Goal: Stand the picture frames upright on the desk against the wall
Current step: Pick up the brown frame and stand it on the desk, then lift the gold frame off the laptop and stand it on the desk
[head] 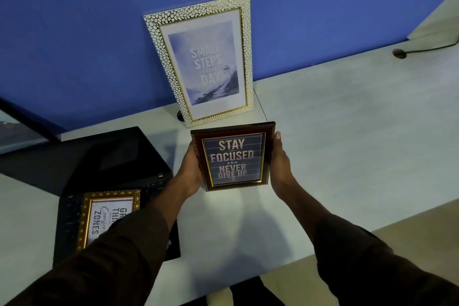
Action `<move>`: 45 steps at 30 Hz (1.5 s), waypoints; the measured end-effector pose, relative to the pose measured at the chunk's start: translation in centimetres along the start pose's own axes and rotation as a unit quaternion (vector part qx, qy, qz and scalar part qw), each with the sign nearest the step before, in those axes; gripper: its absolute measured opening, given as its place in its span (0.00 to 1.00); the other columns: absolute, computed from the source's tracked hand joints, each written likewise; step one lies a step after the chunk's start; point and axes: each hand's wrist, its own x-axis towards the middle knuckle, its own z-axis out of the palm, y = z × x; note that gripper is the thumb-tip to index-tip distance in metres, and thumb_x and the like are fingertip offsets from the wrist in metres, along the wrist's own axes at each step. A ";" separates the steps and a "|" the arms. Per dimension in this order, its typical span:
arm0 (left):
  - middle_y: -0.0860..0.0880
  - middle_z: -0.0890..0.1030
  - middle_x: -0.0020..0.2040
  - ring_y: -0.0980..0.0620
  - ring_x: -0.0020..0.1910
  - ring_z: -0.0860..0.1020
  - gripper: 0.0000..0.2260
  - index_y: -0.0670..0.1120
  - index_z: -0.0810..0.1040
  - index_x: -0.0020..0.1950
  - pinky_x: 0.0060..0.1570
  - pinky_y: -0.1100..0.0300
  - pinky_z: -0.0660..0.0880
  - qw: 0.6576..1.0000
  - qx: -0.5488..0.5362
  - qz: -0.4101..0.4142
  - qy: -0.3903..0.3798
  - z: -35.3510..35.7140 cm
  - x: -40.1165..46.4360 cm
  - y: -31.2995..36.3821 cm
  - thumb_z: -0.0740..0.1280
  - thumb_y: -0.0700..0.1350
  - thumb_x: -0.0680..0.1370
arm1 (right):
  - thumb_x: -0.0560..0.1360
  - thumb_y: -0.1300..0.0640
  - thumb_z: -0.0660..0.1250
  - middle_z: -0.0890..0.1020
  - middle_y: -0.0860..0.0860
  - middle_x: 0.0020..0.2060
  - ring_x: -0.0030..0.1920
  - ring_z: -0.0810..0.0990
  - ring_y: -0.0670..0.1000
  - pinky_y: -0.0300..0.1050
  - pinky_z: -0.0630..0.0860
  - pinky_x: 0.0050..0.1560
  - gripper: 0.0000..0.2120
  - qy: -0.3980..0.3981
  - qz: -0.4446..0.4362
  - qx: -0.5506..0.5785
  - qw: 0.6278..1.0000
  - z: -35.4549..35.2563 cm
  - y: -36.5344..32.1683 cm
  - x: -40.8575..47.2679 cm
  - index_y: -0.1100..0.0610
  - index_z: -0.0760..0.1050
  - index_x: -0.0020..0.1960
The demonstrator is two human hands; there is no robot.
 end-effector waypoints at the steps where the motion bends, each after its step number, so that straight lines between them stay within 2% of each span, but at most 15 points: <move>1: 0.47 0.87 0.55 0.44 0.55 0.85 0.27 0.50 0.83 0.59 0.55 0.47 0.78 1.000 0.000 0.000 0.005 0.1 0.1 0.0 0.52 0.66 0.81 | 0.84 0.39 0.42 0.88 0.40 0.41 0.43 0.89 0.44 0.35 0.81 0.35 0.27 0.003 0.005 -0.002 1.000 -0.1 0.1 0.0 0.46 0.80 0.55; 7: 0.50 0.87 0.55 0.47 0.53 0.85 0.26 0.53 0.83 0.58 0.53 0.48 0.78 1.000 0.007 0.012 0.024 0.2 0.1 -0.3 0.51 0.66 0.81 | 0.84 0.37 0.44 0.86 0.36 0.44 0.43 0.87 0.42 0.35 0.75 0.42 0.26 0.061 0.008 -0.021 0.998 -0.1 1.2 0.4 0.44 0.79 0.54; 8: 0.50 0.86 0.57 0.48 0.56 0.84 0.27 0.54 0.82 0.60 0.57 0.47 0.77 0.999 0.009 0.014 0.035 0.0 -0.2 -0.4 0.51 0.67 0.80 | 0.84 0.37 0.45 0.85 0.36 0.46 0.45 0.86 0.42 0.36 0.73 0.43 0.24 0.080 0.009 -0.021 0.997 -0.1 1.5 0.2 0.44 0.78 0.54; 10: 0.49 0.81 0.66 0.45 0.65 0.78 0.28 0.52 0.77 0.67 0.68 0.43 0.69 0.998 0.006 0.013 0.060 -1.0 -0.8 -0.9 0.51 0.68 0.80 | 0.84 0.37 0.47 0.83 0.43 0.57 0.56 0.81 0.47 0.39 0.71 0.50 0.24 0.121 0.006 -0.008 0.993 -0.2 2.2 -0.3 0.47 0.77 0.60; 12: 0.47 0.77 0.70 0.43 0.71 0.73 0.28 0.50 0.74 0.69 0.73 0.42 0.63 0.997 -0.004 0.016 0.076 -2.3 -1.6 -1.4 0.51 0.66 0.80 | 0.83 0.35 0.48 0.77 0.52 0.69 0.67 0.76 0.54 0.46 0.67 0.61 0.29 0.167 0.009 -0.006 0.986 -0.6 3.1 -0.9 0.53 0.73 0.70; 16: 0.51 0.81 0.60 0.48 0.68 0.73 0.27 0.50 0.76 0.66 0.70 0.45 0.62 0.997 -0.004 0.031 0.073 -6.4 -4.9 -3.0 0.50 0.66 0.81 | 0.82 0.34 0.48 0.73 0.56 0.73 0.70 0.74 0.58 0.55 0.68 0.67 0.32 0.210 0.012 0.000 0.978 0.1 5.0 -3.9 0.56 0.69 0.74; 18: 0.50 0.80 0.62 0.48 0.69 0.72 0.28 0.50 0.76 0.66 0.68 0.47 0.63 0.997 -0.003 0.030 0.072 -7.7 -6.1 -3.7 0.50 0.66 0.81 | 0.82 0.34 0.48 0.74 0.57 0.72 0.68 0.75 0.59 0.56 0.69 0.68 0.33 0.220 0.012 -0.005 0.975 0.1 5.6 -4.8 0.56 0.69 0.73; 21: 0.47 0.78 0.68 0.48 0.69 0.72 0.32 0.47 0.74 0.71 0.68 0.48 0.63 0.996 -0.011 0.033 0.077 -11.6 -9.3 -5.1 0.50 0.67 0.80 | 0.82 0.33 0.48 0.76 0.57 0.69 0.65 0.77 0.59 0.55 0.73 0.64 0.33 0.208 0.008 -0.003 0.978 2.5 6.9 -7.9 0.56 0.70 0.72; 25: 0.47 0.78 0.68 0.48 0.68 0.73 0.30 0.47 0.74 0.72 0.70 0.48 0.63 0.995 -0.014 0.046 0.087 -16.8 -14.3 -6.9 0.51 0.65 0.81 | 0.80 0.31 0.51 0.79 0.57 0.64 0.58 0.80 0.56 0.49 0.76 0.55 0.33 0.180 -0.012 -0.004 0.984 7.3 8.9 -11.3 0.55 0.73 0.69; 28: 0.48 0.80 0.65 0.48 0.66 0.76 0.27 0.49 0.76 0.68 0.68 0.48 0.67 0.992 -0.019 0.054 0.113 -21.7 -18.2 -8.4 0.53 0.64 0.81 | 0.82 0.35 0.52 0.80 0.58 0.59 0.53 0.79 0.55 0.46 0.74 0.46 0.30 0.121 -0.005 -0.022 0.992 12.6 10.1 -13.8 0.58 0.74 0.67; 33: 0.47 0.82 0.61 0.47 0.61 0.79 0.25 0.47 0.78 0.64 0.68 0.46 0.70 0.987 -0.031 0.065 0.140 -28.6 -22.3 -9.8 0.56 0.64 0.80 | 0.83 0.37 0.53 0.81 0.56 0.56 0.57 0.80 0.56 0.50 0.75 0.55 0.27 0.011 0.005 -0.096 0.995 20.9 11.9 -16.3 0.58 0.74 0.66; 38: 0.44 0.78 0.66 0.47 0.62 0.75 0.25 0.45 0.74 0.69 0.68 0.47 0.66 0.982 -0.044 0.062 0.175 -33.0 -24.1 -10.6 0.55 0.61 0.82 | 0.79 0.36 0.60 0.81 0.53 0.51 0.53 0.80 0.55 0.50 0.77 0.49 0.23 -0.044 0.000 -0.193 0.980 26.5 13.3 -17.0 0.55 0.75 0.57; 40: 0.44 0.76 0.69 0.47 0.64 0.74 0.26 0.45 0.72 0.72 0.69 0.46 0.65 0.980 -0.042 0.054 0.186 -33.9 -24.1 -10.8 0.55 0.61 0.82 | 0.81 0.41 0.62 0.82 0.53 0.47 0.48 0.80 0.54 0.51 0.76 0.50 0.15 -0.059 -0.005 -0.232 0.971 27.6 13.4 -17.0 0.53 0.76 0.48; 42: 0.43 0.75 0.71 0.45 0.67 0.73 0.27 0.44 0.70 0.74 0.70 0.47 0.64 0.980 -0.038 0.041 0.192 -34.2 -23.8 -11.1 0.55 0.60 0.83 | 0.83 0.48 0.62 0.83 0.56 0.45 0.44 0.79 0.52 0.50 0.74 0.49 0.14 -0.079 0.005 -0.261 0.962 28.3 13.6 -16.9 0.53 0.76 0.42; 45: 0.43 0.72 0.73 0.44 0.71 0.70 0.27 0.44 0.66 0.77 0.67 0.51 0.64 0.981 -0.025 0.022 0.190 -33.6 -22.7 -11.5 0.54 0.59 0.83 | 0.82 0.52 0.62 0.84 0.60 0.50 0.49 0.81 0.57 0.56 0.78 0.55 0.13 -0.084 0.031 -0.294 0.952 28.7 14.2 -15.4 0.53 0.77 0.41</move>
